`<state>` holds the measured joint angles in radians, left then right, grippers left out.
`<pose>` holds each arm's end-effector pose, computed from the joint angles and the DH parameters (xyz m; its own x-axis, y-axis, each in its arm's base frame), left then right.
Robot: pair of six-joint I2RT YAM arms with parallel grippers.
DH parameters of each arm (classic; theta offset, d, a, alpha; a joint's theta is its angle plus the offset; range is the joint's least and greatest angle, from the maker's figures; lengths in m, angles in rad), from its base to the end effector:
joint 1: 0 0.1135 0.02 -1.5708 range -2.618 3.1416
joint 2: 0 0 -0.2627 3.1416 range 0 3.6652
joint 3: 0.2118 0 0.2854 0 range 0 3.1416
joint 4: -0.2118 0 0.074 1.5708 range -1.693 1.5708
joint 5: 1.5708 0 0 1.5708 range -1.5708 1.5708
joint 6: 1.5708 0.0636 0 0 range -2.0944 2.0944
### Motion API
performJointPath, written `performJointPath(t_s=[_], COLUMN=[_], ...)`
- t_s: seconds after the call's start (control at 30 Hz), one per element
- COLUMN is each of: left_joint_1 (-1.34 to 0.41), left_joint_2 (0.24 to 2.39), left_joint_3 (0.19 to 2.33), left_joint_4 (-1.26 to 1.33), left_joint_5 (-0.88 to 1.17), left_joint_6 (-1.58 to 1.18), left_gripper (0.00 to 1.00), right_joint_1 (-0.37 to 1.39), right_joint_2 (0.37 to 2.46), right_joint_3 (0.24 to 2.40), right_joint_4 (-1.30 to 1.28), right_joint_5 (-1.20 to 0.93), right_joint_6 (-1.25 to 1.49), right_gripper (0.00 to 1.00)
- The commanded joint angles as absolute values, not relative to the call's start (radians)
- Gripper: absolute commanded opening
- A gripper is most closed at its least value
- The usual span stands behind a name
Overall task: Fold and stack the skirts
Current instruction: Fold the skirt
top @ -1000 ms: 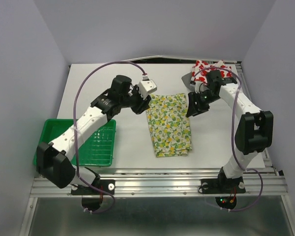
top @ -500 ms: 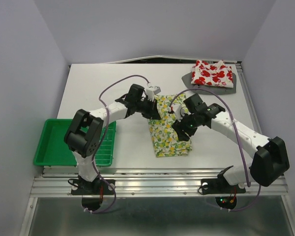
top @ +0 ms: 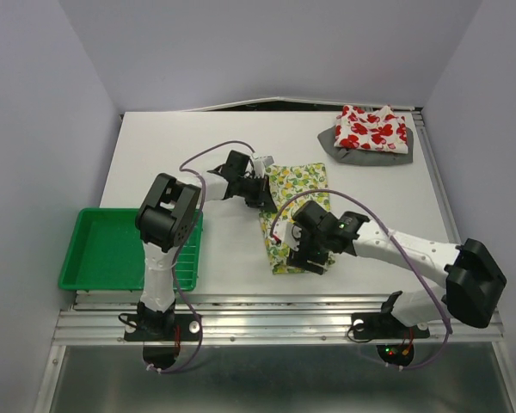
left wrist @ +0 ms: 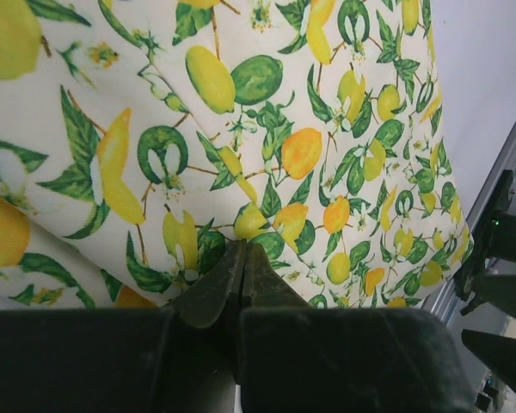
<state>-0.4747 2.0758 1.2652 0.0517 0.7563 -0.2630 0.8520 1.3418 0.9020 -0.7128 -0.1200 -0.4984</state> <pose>0.3982 -0.2537 0.0998 -0.7926 0.1947 -0.5779 0.5896 0.4867 -0.6446 0.1879 0.2263 0.1795 -0.1561 -0.8991 -0.4090 -0.9720 0.2133 -0.0980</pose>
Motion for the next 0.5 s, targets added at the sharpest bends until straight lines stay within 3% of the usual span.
performJointPath(t_s=[0.0, 0.2, 0.47], left_joint_1=[-0.480, -0.477, -0.476], left_joint_2=[2.082, 2.105, 2.106], left_joint_3=[1.301, 1.307, 1.316], left_joint_4=[0.031, 0.002, -0.026], left_joint_5=[0.765, 0.764, 0.759], left_joint_6=[-0.241, -0.215, -0.201], left_gripper=[0.00, 0.00, 0.00], right_joint_1=[0.937, 0.991, 1.031], right_joint_2=[1.367, 1.373, 1.417], right_joint_3=[0.894, 0.812, 0.644], right_joint_4=[-0.624, -0.520, -0.315], right_joint_5=[-0.028, 0.070, 0.184], right_joint_6=[-0.511, -0.508, -0.538], right_gripper=[0.74, 0.82, 0.80])
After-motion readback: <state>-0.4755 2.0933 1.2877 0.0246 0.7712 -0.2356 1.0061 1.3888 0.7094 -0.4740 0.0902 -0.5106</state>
